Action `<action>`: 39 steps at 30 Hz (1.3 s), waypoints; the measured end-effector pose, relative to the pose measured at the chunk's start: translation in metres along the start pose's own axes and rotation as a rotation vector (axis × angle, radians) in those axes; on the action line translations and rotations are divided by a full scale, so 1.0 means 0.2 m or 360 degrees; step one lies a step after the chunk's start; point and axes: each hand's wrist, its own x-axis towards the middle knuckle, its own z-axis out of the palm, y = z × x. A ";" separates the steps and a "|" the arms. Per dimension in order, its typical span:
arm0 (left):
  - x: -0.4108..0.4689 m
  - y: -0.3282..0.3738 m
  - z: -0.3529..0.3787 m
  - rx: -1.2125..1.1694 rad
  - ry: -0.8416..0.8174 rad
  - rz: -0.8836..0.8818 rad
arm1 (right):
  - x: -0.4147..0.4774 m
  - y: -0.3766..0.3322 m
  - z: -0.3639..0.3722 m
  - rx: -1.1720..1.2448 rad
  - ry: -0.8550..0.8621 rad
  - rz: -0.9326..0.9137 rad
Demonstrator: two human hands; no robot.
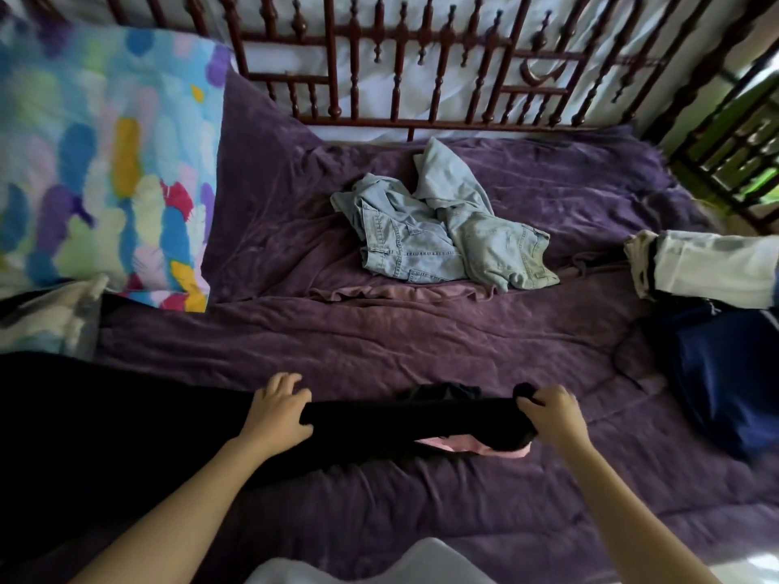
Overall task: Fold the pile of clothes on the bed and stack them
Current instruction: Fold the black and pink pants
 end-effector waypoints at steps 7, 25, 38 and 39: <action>-0.07 -0.05 -0.21 -0.0457 -0.0063 0.0085 | -0.02 -0.05 -0.18 0.0205 0.0067 -0.0381; 0.01 -0.31 -0.31 -0.1000 0.0463 -0.0250 | 0.10 0.01 -0.47 -0.0694 -0.0749 -0.0238; 0.07 -0.26 -0.29 -0.0509 0.0398 -0.0467 | 0.21 0.08 -0.43 0.0589 -0.0656 0.0170; 0.10 -0.26 -0.32 -0.0535 0.0488 -0.0492 | 0.25 0.05 -0.42 0.0584 -0.0498 0.0125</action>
